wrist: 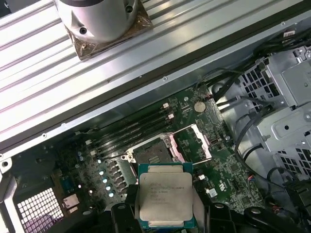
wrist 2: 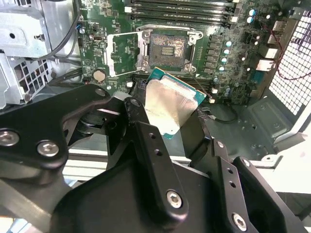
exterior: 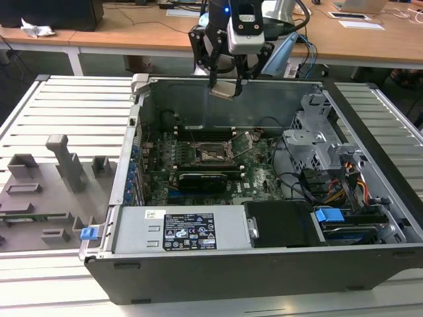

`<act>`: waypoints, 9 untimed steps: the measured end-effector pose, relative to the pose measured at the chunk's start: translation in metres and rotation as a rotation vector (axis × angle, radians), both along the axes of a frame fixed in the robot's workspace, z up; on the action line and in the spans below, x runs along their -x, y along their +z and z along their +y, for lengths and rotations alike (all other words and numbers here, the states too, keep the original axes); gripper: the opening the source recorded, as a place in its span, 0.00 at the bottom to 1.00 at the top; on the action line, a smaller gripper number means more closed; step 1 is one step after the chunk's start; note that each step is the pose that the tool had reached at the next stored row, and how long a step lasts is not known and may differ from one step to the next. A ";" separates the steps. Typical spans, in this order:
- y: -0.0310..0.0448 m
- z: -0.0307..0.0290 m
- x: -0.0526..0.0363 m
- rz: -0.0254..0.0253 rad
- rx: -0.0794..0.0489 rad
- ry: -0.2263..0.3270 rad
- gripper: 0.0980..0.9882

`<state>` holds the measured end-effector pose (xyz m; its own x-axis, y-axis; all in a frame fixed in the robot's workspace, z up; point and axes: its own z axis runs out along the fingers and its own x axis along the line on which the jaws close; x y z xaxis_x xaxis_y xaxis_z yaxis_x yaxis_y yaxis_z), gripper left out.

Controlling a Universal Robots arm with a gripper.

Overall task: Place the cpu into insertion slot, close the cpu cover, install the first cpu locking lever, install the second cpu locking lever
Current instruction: 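Place the cpu into insertion slot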

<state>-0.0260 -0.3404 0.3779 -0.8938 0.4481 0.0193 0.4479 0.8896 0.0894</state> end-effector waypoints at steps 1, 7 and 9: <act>0.0000 0.0000 0.0000 0.0000 0.000 -0.009 0.48; -0.0001 0.0000 0.0000 0.0001 0.000 -0.043 0.48; -0.0002 0.0000 0.0000 0.0001 0.000 -0.055 0.48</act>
